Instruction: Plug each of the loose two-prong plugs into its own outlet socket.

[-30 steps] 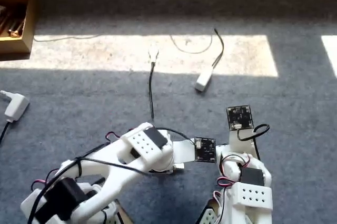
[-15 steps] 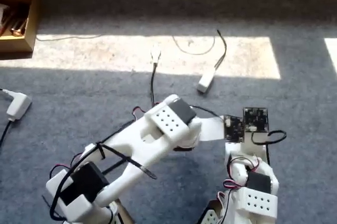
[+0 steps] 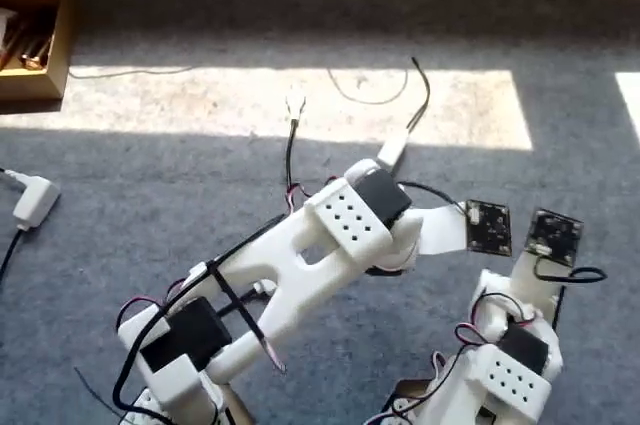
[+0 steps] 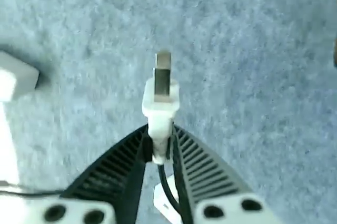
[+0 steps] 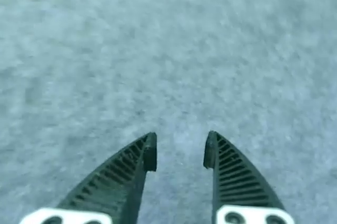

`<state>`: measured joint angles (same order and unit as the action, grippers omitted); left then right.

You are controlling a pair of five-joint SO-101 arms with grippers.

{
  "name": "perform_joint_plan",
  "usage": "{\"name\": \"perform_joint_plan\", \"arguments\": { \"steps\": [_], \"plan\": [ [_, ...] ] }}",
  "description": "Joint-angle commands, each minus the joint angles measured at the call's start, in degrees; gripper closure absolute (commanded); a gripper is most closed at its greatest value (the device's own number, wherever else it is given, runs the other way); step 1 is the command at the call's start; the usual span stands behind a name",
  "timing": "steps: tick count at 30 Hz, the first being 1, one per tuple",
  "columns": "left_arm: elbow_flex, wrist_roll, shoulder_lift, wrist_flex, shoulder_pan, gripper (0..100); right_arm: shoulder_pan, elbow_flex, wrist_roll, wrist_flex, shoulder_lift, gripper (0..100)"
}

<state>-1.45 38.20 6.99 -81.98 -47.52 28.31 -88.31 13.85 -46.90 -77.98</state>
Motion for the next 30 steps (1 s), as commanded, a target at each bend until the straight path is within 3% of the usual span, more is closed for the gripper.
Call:
{"name": "perform_joint_plan", "arguments": {
  "steps": [1, 7, 15, 22, 28, 30],
  "plan": [
    [-2.8, -0.8, -0.3, -0.1, -0.6, 100, 9.4, 5.5, -1.1, 0.0, -0.7, 83.9],
    [-4.6, -3.7, -1.4, 0.3, 4.3, 100, 10.5, 6.0, -1.3, -0.5, -0.6, 83.9],
    [-7.0, -2.8, 6.2, 2.3, -0.2, 98, 18.2, 10.3, -1.0, -1.1, -0.7, 83.9],
    [-19.9, -2.5, 9.5, -5.5, 1.8, 78, 18.2, 10.4, 1.7, -1.1, -0.7, 83.9],
    [-34.1, -3.6, 8.9, -12.7, 13.8, 77, 12.8, 10.1, 1.9, -2.2, -0.4, 83.9],
    [-38.0, -9.2, 8.8, -16.2, 21.1, 77, 8.3, 10.3, 2.0, -4.4, -0.3, 83.9]
  ]
}}
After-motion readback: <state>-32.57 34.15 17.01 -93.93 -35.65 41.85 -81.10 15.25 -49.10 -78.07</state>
